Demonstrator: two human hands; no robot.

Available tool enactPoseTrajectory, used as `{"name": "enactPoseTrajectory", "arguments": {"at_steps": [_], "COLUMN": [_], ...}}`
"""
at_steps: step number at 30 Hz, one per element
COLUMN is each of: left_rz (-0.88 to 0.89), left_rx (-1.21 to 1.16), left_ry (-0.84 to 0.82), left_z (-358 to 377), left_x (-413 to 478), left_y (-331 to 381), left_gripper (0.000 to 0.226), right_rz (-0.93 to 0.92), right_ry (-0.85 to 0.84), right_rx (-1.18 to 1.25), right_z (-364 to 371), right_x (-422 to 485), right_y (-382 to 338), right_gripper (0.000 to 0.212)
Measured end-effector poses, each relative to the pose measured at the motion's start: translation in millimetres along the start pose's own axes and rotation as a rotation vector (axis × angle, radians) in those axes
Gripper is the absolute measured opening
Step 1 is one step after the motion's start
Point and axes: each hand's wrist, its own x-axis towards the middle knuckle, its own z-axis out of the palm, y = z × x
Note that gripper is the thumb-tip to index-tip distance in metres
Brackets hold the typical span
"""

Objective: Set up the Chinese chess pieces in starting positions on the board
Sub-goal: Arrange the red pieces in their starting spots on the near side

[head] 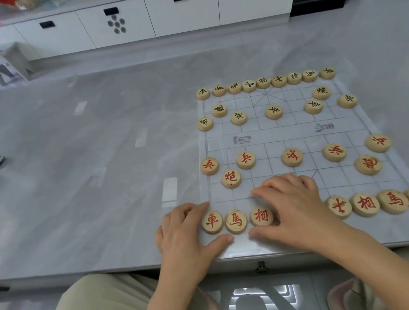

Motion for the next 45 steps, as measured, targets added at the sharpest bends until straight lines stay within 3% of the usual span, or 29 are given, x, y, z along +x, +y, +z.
{"name": "enactPoseTrajectory", "arguments": {"at_steps": [14, 26, 32, 45], "left_rz": [0.071, 0.126, 0.286, 0.273], "left_rx": [0.012, 0.034, 0.062, 0.107], "left_ry": [-0.013, 0.002, -0.041, -0.094], "left_z": [12.9, 11.3, 30.8, 44.0], "left_x": [8.5, 9.2, 14.7, 23.9], "left_y": [14.2, 33.9, 71.7, 84.4], "left_gripper": [0.063, 0.078, 0.067, 0.049], "right_rz": [-0.018, 0.097, 0.116, 0.079], "right_ry": [0.046, 0.004, -0.032, 0.047], "right_rx": [0.007, -0.032, -0.072, 0.012], "right_z": [9.2, -16.3, -20.4, -13.0], "right_x": [-3.5, -27.6, -42.0, -41.9], "right_y": [14.9, 54.4, 74.7, 78.7], "right_gripper": [0.061, 0.091, 0.089, 0.071]}}
